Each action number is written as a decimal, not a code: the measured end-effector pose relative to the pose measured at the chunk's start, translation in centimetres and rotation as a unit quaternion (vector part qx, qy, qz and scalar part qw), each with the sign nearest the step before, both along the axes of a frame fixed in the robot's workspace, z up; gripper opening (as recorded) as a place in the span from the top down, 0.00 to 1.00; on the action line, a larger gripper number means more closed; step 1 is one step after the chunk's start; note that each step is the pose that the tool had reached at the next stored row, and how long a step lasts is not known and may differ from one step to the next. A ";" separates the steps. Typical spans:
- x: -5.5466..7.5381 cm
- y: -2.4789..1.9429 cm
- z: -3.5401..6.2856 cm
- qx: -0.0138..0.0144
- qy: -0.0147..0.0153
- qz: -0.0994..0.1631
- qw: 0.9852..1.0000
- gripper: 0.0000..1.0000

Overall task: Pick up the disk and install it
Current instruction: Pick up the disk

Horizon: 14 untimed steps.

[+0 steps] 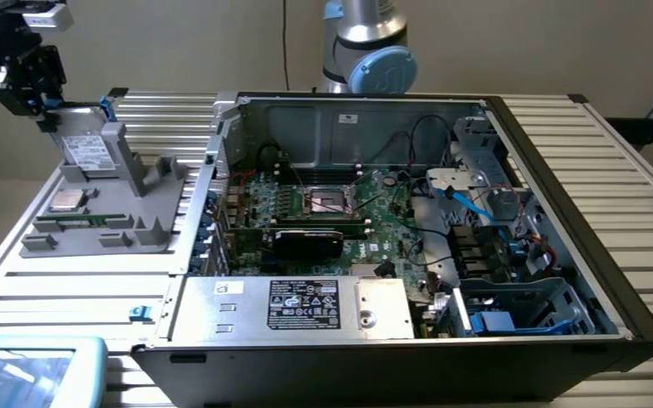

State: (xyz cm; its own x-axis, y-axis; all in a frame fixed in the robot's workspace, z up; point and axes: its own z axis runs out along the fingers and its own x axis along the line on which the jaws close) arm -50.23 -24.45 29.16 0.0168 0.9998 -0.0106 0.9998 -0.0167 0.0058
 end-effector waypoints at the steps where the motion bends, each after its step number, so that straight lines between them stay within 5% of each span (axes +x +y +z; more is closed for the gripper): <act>1: 0.0 0.00 -0.02 0.000 0.000 0.000 1.000 0.48; 14: 0.2 0.00 -0.03 0.000 0.000 0.000 1.000 0.48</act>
State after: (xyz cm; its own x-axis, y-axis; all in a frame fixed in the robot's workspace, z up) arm -50.02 -24.45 29.14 0.0168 0.9998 -0.0107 0.9998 -0.0168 0.0059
